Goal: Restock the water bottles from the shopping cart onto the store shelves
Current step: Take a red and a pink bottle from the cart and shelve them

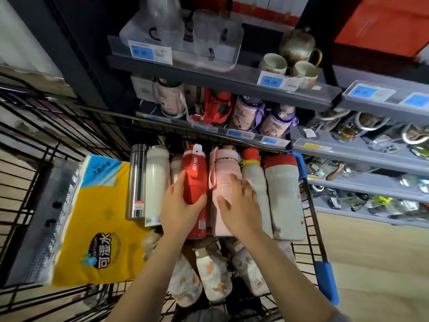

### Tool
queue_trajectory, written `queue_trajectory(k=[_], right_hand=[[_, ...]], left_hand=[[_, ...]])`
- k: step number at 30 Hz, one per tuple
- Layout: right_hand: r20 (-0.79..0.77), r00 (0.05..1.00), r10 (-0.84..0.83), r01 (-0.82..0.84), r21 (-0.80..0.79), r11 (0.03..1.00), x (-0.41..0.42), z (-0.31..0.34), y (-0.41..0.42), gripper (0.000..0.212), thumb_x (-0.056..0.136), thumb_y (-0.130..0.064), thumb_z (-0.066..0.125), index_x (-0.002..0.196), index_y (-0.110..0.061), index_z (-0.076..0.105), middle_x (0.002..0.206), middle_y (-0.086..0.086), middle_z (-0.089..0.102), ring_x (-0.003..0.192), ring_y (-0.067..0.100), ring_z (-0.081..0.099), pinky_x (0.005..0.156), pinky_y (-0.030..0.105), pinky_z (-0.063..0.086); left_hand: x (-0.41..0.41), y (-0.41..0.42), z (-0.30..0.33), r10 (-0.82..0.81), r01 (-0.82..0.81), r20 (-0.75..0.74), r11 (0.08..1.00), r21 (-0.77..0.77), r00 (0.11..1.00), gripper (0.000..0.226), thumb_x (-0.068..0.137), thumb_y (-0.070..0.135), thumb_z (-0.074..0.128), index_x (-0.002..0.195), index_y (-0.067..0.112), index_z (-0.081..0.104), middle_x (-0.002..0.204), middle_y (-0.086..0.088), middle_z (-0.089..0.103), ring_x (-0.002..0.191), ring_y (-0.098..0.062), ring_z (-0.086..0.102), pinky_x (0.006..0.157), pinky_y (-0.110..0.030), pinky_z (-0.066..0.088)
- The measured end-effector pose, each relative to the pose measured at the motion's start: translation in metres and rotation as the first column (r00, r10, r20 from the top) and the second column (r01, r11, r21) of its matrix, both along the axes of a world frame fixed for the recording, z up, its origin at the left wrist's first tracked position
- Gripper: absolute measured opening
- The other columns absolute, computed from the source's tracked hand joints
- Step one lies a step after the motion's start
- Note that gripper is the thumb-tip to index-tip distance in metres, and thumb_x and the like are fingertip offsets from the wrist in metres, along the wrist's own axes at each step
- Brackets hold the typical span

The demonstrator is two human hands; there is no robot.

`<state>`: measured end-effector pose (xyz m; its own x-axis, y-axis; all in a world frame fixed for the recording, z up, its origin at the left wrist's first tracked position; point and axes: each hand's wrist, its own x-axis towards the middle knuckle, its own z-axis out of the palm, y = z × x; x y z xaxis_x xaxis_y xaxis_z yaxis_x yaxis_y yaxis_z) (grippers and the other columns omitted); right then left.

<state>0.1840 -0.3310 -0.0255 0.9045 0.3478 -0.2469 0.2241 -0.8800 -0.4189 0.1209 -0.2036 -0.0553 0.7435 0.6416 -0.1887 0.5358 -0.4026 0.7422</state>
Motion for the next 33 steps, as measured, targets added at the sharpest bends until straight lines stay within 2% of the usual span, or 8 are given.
queue_trajectory(k=[3, 6, 9, 14, 18, 24, 30, 33], right_hand=[[0.043, 0.999, -0.019, 0.023, -0.090, 0.996, 0.001, -0.007, 0.015, 0.069, 0.094, -0.049, 0.045, 0.150, -0.029, 0.009, 0.156, 0.014, 0.013, 0.141, 0.034, 0.018, 0.110, 0.041, 0.029], [0.094, 0.996, -0.007, 0.030, -0.242, 0.970, -0.002, -0.014, 0.028, 0.093, 0.081, -0.062, 0.058, 0.148, -0.025, 0.005, 0.153, 0.023, 0.012, 0.139, 0.040, 0.020, 0.109, 0.045, 0.028], [0.106, 0.994, -0.008, 0.039, -0.289, 0.957, -0.004, -0.020, 0.031, 0.106, 0.074, -0.061, 0.067, 0.148, -0.026, 0.000, 0.153, 0.023, 0.011, 0.139, 0.041, 0.020, 0.108, 0.046, 0.028], [0.104, 0.992, -0.069, 0.089, -0.206, 0.975, -0.005, -0.018, 0.034, 0.093, 0.081, -0.040, 0.066, 0.150, -0.032, 0.004, 0.154, 0.018, 0.012, 0.139, 0.039, 0.019, 0.108, 0.044, 0.028], [0.033, 0.995, -0.091, 0.094, -0.086, 0.992, -0.004, -0.015, 0.027, 0.099, 0.074, -0.036, 0.071, 0.147, -0.033, 0.004, 0.153, 0.013, 0.014, 0.139, 0.035, 0.016, 0.109, 0.044, 0.026], [0.000, 1.000, -0.019, 0.019, 0.066, 0.998, -0.016, -0.012, 0.027, 0.102, 0.071, -0.039, 0.071, 0.145, -0.037, 0.001, 0.153, 0.007, 0.016, 0.139, 0.030, 0.019, 0.114, 0.045, 0.024], [-0.006, 0.999, 0.036, -0.036, -0.016, 0.999, -0.023, -0.014, 0.029, 0.100, 0.077, -0.044, 0.064, 0.148, -0.035, -0.006, 0.155, 0.009, 0.008, 0.138, 0.034, 0.022, 0.109, 0.043, 0.031], [-0.023, 1.000, 0.016, -0.017, -0.064, 0.998, -0.024, -0.011, 0.034, 0.099, 0.079, -0.044, 0.062, 0.149, -0.034, -0.008, 0.155, 0.009, 0.005, 0.133, 0.035, 0.029, 0.099, 0.041, 0.041]], left_hand=[[-0.018, 0.018, 0.008, 0.046, -0.047, 0.029, 0.997, 0.061, 0.999, 0.082, 0.080, 0.047, 0.068, 0.146, 0.039, 0.020, 0.132, 0.000, 0.045, 0.113, -0.018, 0.051, 0.080, -0.030, 0.041], [-0.034, 0.038, 0.013, 0.106, -0.104, -0.001, 0.979, 0.173, 0.994, 0.081, 0.080, 0.047, 0.068, 0.146, 0.038, 0.022, 0.135, -0.004, 0.043, 0.117, -0.022, 0.049, 0.084, -0.038, 0.047], [-0.038, 0.043, 0.014, 0.125, -0.118, -0.029, 0.975, 0.191, 0.992, 0.081, 0.079, 0.051, 0.066, 0.145, 0.039, 0.021, 0.135, -0.004, 0.044, 0.116, -0.024, 0.050, 0.084, -0.043, 0.051], [-0.032, 0.038, 0.017, 0.092, -0.075, -0.076, 0.978, 0.196, 0.993, 0.085, 0.077, 0.048, 0.070, 0.146, 0.032, 0.023, 0.139, -0.007, 0.039, 0.123, -0.026, 0.043, 0.087, -0.041, 0.047], [-0.031, 0.042, 0.015, 0.105, -0.095, -0.067, 0.986, 0.136, 0.992, 0.091, 0.074, 0.049, 0.072, 0.147, 0.032, 0.019, 0.136, -0.006, 0.044, 0.122, -0.026, 0.045, 0.090, -0.042, 0.045], [-0.032, 0.041, 0.016, 0.103, -0.101, -0.022, 0.993, 0.065, 0.994, 0.090, 0.075, 0.046, 0.073, 0.147, 0.030, 0.021, 0.133, -0.004, 0.049, 0.116, -0.024, 0.050, 0.083, -0.035, 0.043], [-0.044, 0.046, 0.016, 0.138, -0.138, 0.038, 0.990, 0.020, 0.990, 0.091, 0.072, 0.047, 0.075, 0.146, 0.033, 0.024, 0.134, -0.001, 0.050, 0.117, -0.022, 0.052, 0.089, -0.042, 0.049], [-0.055, 0.046, 0.020, 0.159, -0.159, 0.078, 0.987, -0.013, 0.984, 0.090, 0.071, 0.048, 0.076, 0.144, 0.036, 0.023, 0.135, 0.000, 0.049, 0.117, -0.022, 0.052, 0.089, -0.045, 0.050]])
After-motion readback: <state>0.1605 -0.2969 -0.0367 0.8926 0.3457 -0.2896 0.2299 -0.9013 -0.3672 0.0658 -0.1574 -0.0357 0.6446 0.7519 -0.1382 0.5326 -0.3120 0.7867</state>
